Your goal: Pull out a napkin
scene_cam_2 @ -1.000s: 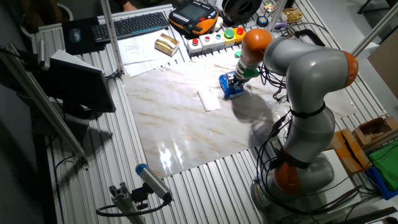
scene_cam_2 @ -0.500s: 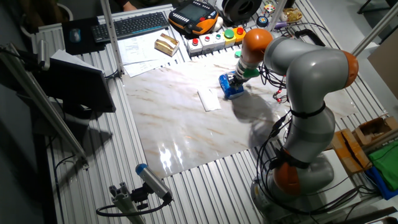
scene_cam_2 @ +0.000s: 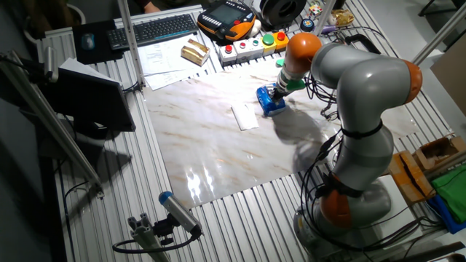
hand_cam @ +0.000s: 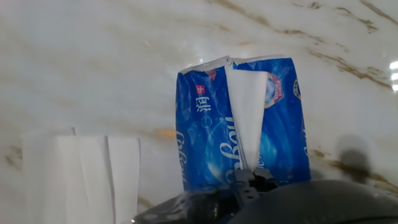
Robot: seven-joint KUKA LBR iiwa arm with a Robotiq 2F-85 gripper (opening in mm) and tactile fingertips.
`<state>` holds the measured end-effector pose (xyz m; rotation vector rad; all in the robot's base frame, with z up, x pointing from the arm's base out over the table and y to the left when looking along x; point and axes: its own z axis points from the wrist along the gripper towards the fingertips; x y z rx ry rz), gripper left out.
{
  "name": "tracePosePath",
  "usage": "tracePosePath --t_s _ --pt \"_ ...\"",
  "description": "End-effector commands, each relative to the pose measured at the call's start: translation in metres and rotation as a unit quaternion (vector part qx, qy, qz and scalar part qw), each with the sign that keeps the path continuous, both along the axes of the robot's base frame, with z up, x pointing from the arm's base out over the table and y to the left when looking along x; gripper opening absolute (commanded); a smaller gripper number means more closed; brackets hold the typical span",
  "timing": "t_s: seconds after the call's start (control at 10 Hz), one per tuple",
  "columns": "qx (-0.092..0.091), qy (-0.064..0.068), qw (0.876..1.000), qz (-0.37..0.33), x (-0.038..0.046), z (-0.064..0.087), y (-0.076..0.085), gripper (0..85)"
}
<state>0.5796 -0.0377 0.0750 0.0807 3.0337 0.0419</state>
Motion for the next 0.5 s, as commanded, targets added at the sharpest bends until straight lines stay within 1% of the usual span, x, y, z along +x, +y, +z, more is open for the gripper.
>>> tracePosePath --t_s 0.0,0.2,0.4 --pt "0.000 0.000 1.000 -0.001 0.0001 0.001 0.001 0.7" --pt "-0.004 0.001 1.000 -0.005 0.0007 0.011 0.004 0.7" --pt "-0.009 0.006 1.000 -0.009 0.0011 0.025 0.011 0.7"
